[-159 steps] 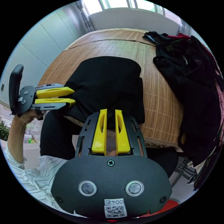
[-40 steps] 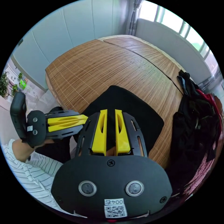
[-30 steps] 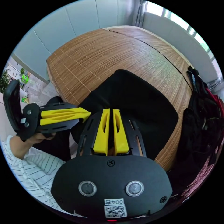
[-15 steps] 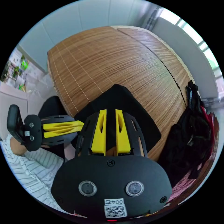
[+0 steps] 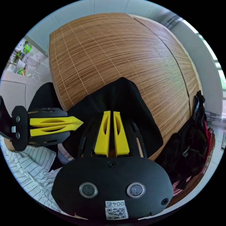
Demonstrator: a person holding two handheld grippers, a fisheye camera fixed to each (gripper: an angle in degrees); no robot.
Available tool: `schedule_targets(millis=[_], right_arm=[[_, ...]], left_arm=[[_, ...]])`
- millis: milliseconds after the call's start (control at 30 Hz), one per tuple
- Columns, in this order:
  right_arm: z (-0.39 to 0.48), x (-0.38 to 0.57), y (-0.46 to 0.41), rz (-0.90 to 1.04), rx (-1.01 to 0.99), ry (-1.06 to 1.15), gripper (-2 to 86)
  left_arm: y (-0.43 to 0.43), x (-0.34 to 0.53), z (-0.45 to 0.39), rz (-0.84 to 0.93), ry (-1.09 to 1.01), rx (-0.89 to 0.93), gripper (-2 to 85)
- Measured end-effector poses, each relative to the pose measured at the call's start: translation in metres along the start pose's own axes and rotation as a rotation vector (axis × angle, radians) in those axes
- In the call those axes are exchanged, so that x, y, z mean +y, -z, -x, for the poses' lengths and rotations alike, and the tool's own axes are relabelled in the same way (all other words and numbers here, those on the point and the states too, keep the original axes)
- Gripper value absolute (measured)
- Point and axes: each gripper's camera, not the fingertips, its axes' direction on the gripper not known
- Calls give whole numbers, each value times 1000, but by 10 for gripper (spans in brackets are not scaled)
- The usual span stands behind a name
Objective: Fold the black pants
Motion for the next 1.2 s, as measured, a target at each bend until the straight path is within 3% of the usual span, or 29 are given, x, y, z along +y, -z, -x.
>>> schedule_targets(millis=[133, 200, 233, 300, 400, 467, 567, 667, 733, 800, 933, 1133, 1200], right_arm=[[30, 11, 22, -42, 62, 158, -6], [16, 9, 29, -76, 69, 66, -8], [11, 8, 30, -99, 54, 8, -8], [31, 12, 31, -114, 127, 101, -9], [39, 16, 38, -153, 306, 108, -8], [23, 15, 33, -160, 212, -39, -6], [52, 28, 17, -130, 209, 148, 2], [-6, 41, 23, -172, -33, -103, 29], [-10, 54, 23, -149, -43, -104, 53], [-10, 73, 29, -144, -19, -146, 68], [15, 112, 43, -230, -171, -127, 82], [49, 95, -10, -100, -26, -86, 73], [45, 98, -21, -147, -10, -103, 61]], left_arm=[[17, -8, -3, -69, 9, -2, 1], [20, -15, -1, -121, 29, -33, 1], [13, -23, -1, -98, 26, -48, 1], [-10, -35, -4, 35, 5, -66, 1], [-10, -38, -19, 18, -65, -62, 0], [-16, -43, -26, 25, -91, -76, 0], [-28, -47, -20, 80, -56, -3, 0], [-24, -51, -11, 33, -10, 76, 0], [-19, -59, -4, 34, -6, 107, 0], [-6, -68, 6, -19, 3, 88, 1], [0, -107, 27, -59, -20, -2, 1], [-77, -163, 2, 204, -240, -21, 1], [-93, -170, -5, 208, -265, -104, 1]])
